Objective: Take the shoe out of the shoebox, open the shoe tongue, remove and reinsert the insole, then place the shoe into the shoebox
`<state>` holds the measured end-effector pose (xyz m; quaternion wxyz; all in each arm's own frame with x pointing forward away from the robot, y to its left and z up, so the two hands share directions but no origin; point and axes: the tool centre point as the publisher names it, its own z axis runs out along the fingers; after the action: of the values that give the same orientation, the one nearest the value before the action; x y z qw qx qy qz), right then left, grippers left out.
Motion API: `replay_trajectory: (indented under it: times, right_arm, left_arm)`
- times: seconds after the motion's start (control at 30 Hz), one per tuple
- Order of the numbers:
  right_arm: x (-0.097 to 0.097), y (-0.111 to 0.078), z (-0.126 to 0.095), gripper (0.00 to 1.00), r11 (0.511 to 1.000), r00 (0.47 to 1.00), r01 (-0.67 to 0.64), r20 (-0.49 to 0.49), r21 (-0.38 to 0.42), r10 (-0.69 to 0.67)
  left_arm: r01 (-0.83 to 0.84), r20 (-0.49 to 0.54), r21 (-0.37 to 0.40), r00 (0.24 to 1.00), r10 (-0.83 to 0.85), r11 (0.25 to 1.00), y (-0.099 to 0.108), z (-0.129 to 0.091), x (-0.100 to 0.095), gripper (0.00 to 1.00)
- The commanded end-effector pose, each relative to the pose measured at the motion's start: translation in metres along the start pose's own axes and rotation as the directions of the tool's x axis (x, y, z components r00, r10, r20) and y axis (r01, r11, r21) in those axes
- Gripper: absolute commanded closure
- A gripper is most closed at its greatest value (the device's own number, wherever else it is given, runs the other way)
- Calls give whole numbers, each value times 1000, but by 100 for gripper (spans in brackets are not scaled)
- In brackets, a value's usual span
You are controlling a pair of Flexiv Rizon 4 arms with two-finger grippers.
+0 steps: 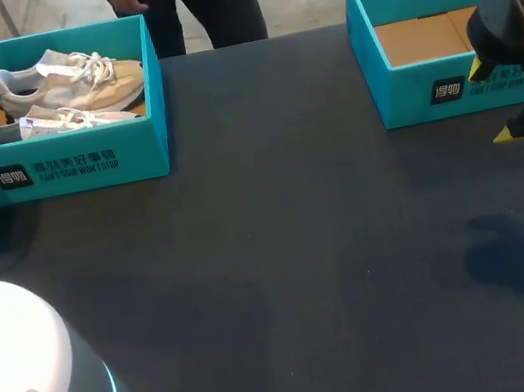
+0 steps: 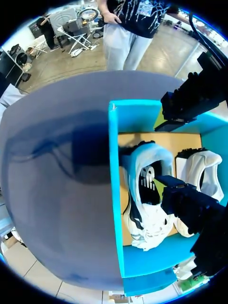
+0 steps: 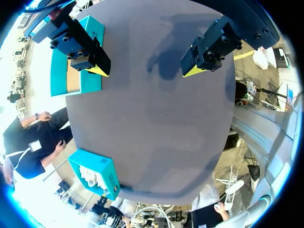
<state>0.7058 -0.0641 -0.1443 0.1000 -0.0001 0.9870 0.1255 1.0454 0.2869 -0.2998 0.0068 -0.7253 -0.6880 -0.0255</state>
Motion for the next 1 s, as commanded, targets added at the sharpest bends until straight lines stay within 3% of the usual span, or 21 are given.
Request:
replay_trajectory:
  times: [0.03,0.17,0.4,0.67,0.83,1.0]
  right_arm:
    - [-2,1,2,0,1000,1000,0,-4,3,0]
    - [-2,1,2,0,1000,1000,0,-4,3,0]
    - [-2,1,2,0,1000,1000,0,-4,3,0]
    - [-2,1,2,0,1000,1000,0,-4,3,0]
    - [-2,1,2,0,1000,1000,0,-4,3,0]
    - [-2,1,2,0,1000,1000,0,-4,3,0]
  left_arm:
    - [-10,2,-20,1000,10,1000,0,12,0,35]
    - [2,-8,-16,1000,-2,1000,2,23,3,32]
    - [1,-20,-4,1000,-1,1000,5,42,4,40]
    - [-3,-25,11,1000,3,1000,7,49,4,46]
    - [-8,-28,17,1000,9,1000,7,51,4,55]
    - [-11,-31,23,999,11,1000,7,51,4,75]
